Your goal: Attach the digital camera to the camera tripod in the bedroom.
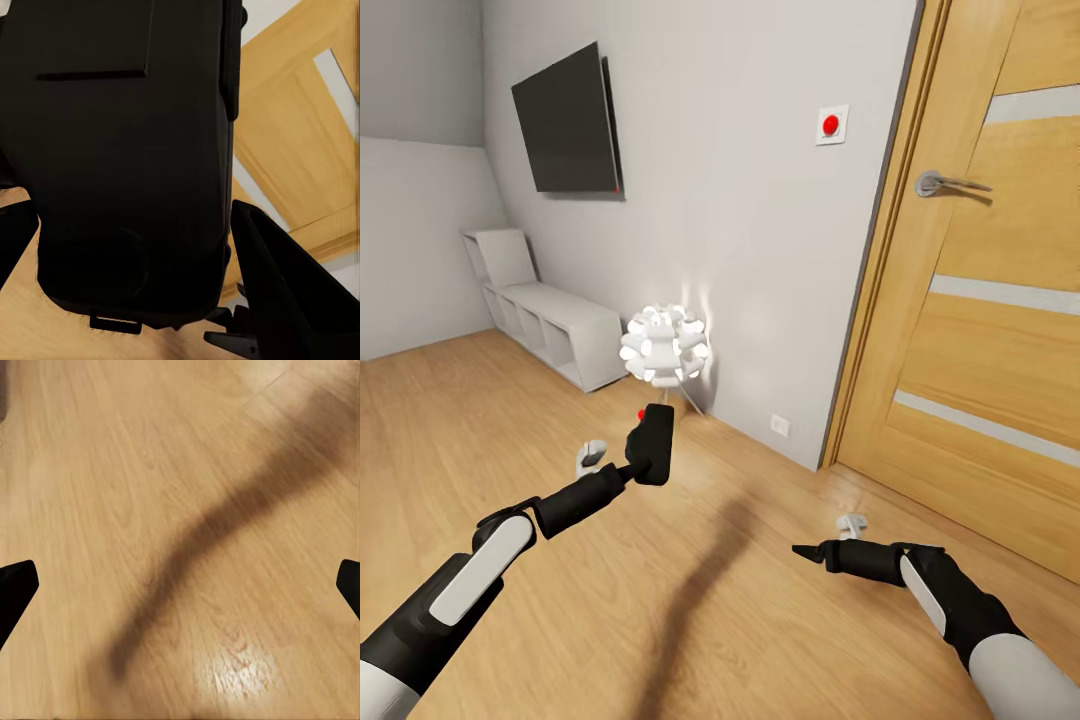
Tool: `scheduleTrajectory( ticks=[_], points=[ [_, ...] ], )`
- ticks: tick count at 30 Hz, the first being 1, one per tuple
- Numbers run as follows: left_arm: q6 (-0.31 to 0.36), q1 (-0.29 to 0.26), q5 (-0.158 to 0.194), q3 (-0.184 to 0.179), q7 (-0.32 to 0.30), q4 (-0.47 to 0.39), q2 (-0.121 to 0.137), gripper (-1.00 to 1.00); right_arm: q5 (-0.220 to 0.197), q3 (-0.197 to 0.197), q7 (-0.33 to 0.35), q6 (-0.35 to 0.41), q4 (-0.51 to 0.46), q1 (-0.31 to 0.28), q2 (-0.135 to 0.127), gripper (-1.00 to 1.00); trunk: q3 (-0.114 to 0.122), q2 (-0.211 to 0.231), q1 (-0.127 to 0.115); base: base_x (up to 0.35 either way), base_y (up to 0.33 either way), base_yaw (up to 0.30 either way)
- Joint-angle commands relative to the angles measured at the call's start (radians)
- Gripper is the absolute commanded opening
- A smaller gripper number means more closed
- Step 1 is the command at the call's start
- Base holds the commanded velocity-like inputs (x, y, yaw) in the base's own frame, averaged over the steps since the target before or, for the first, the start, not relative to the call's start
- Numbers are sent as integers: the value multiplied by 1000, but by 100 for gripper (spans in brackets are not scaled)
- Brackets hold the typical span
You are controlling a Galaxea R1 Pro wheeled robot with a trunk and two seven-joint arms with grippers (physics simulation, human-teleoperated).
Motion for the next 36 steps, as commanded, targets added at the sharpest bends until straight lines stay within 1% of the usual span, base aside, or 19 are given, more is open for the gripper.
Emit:
scheduleTrajectory(
  ticks=[1, 25, 29, 34, 36],
  points=[
    [3, -1, 6, -1, -2, 0, 1, -100, -10, 4, -2, 8, -1, 0, -1, 100, 3, 0, -1, 0, 0, 0],
    [4, -1, 6, 0, 0, 1, 2, -100, -8, 4, -1, 6, -2, 0, -1, 100, 96, 6, -11, 0, 0, 0],
    [5, -1, 7, 0, 4, 1, 3, -100, -8, 4, -1, 6, -2, 0, -1, 100, 111, 6, -13, 0, 0, 0],
    [5, -1, 8, 0, 24, 0, 2, -100, -8, 2, 1, 6, -2, 0, -1, 100, 131, 8, -15, 0, 0, 0],
    [5, -1, 8, 0, 26, 0, 2, -100, -8, 2, 1, 6, -2, 0, -1, 100, 137, 22, -23, 0, 0, 0]
  ],
)
